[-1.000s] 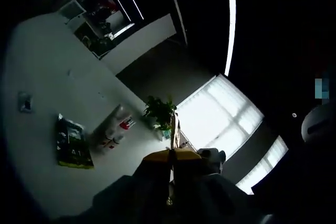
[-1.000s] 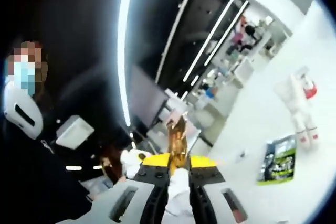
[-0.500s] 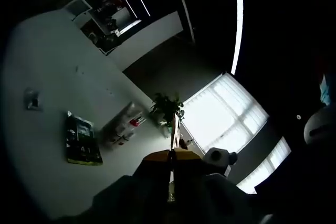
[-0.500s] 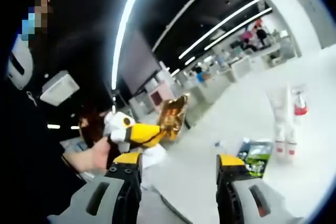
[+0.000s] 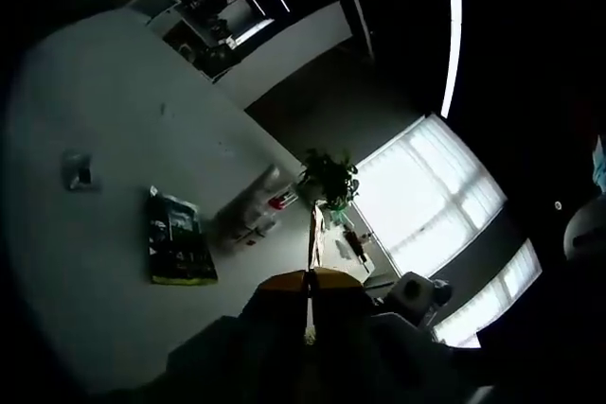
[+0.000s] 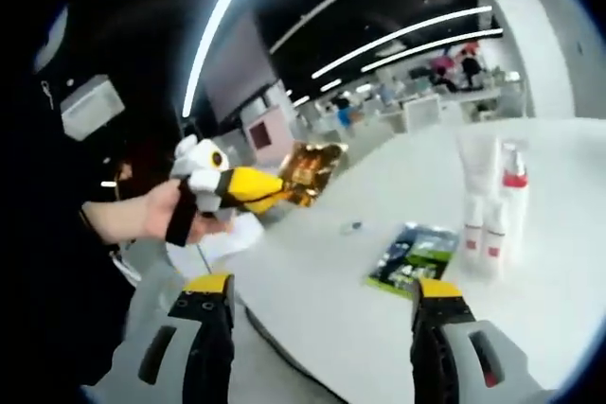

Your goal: Arrange the skincare products in the storage area until every visible bottle or jar stands upright without overlapping.

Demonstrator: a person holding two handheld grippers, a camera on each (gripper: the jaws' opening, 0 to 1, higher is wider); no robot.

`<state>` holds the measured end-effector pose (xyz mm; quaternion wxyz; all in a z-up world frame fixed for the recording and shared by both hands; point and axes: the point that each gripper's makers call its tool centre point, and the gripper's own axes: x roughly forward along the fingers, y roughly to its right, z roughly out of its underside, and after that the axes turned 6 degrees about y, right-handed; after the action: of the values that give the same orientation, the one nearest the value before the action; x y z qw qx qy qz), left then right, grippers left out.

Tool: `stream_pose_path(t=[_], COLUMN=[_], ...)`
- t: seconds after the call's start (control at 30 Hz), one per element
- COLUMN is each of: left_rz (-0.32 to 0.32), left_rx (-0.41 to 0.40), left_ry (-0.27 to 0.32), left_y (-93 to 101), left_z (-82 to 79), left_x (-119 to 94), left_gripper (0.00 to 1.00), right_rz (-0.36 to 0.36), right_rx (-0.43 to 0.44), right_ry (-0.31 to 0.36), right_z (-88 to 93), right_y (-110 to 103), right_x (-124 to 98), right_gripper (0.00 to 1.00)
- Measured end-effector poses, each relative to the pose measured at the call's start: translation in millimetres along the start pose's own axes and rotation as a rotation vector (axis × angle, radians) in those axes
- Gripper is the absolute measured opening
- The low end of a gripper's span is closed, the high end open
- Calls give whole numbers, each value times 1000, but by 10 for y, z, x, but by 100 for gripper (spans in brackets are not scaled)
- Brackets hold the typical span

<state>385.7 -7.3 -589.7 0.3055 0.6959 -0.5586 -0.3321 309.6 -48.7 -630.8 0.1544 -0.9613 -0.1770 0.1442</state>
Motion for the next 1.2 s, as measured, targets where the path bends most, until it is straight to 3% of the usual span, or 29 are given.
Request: stream_pose_path(t=[0.2, 0.3, 0.47, 0.6, 0.83, 0.97, 1.2], left_rz=[-23, -36, -69, -95, -144, -188, -249], left_rx=[-8, -6, 20, 16, -32, -52, -90], left_ry=[-8, -10, -25, -31, -22, -41, -61], left_y=[-141, -222, -376, -530, -924, -1200, -1614], left_z=[-40, -83, -132, -179, -288, -282, -309], left_x=[52, 75, 105, 142, 305, 382, 450], left_gripper=[0, 0, 0, 0, 0, 0, 0], right_rz=[42, 32, 97, 139, 154, 170, 173], right_rx=[-98, -57, -60, -84, -117, -107, -191], right_ry=[-37, -37, -56, -26, -62, -50, -93], right_z=[-7, -29, 51, -16, 47, 21, 80], right_y=[109, 130, 281, 346, 366, 399, 369], right_x=[-50, -119, -177, -163, -156, -172, -136], right_gripper=[77, 79, 76, 71, 70, 70, 68])
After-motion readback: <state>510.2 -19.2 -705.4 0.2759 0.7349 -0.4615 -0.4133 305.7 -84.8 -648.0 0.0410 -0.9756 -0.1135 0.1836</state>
